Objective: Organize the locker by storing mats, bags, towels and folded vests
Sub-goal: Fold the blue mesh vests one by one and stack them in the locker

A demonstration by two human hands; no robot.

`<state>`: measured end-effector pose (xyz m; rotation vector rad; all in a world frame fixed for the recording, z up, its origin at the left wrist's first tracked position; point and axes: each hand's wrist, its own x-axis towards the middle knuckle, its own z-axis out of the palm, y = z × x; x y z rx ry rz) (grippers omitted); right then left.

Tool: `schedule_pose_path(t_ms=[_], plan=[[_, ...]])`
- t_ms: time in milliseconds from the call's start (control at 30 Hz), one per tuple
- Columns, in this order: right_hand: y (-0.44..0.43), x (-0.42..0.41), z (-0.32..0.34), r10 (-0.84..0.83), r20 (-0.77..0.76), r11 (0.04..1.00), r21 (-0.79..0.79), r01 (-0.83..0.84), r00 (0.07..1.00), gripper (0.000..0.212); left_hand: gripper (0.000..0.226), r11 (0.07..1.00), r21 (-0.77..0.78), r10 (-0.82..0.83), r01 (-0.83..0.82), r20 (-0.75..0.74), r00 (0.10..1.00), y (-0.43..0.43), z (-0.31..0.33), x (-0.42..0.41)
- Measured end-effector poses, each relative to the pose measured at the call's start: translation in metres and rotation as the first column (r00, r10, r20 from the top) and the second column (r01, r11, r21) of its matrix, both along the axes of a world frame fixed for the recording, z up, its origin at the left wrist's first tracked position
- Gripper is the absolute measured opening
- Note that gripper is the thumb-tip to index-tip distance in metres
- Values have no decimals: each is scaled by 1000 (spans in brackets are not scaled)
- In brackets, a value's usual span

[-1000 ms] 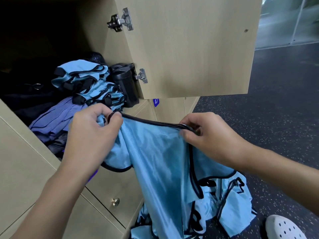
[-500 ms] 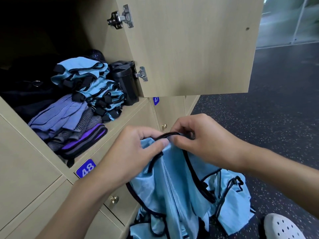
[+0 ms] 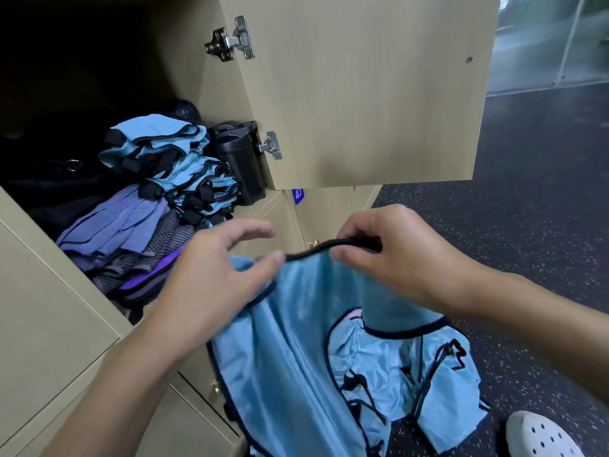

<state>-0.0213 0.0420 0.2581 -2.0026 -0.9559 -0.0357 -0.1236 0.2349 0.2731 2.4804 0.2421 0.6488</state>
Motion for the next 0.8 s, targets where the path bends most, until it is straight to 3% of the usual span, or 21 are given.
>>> schedule_pose_path(t_ms=[100,200,267,467,567,700,800], plan=[[3,-5,5,119,-44,992,-35,-121,992,11,45,973,-102,-221,209,-127,967,-17,-5,0],[3,-5,7,186,-91,982,-14,-188,978,7,17,931,-201,-339,306,-162,927,-27,-12,3],[0,-3,10,234,-121,972,22,-233,965,5,4,928,-249,-318,278,-135,939,-26,-15,5],[-16,8,17,210,-317,962,236,-138,925,12,18,971,-213,-122,107,-55,991,-3,-9,5],[-19,8,21,243,-348,951,270,-152,905,21,12,978,-199,-76,54,-104,992,1,-6,3],[-23,8,25,290,-469,938,310,-152,834,16,14,993,-116,-21,0,-176,984,5,-2,4],[-27,8,26,376,-564,918,334,-213,735,29,18,997,27,70,-66,-171,983,10,-1,4]])
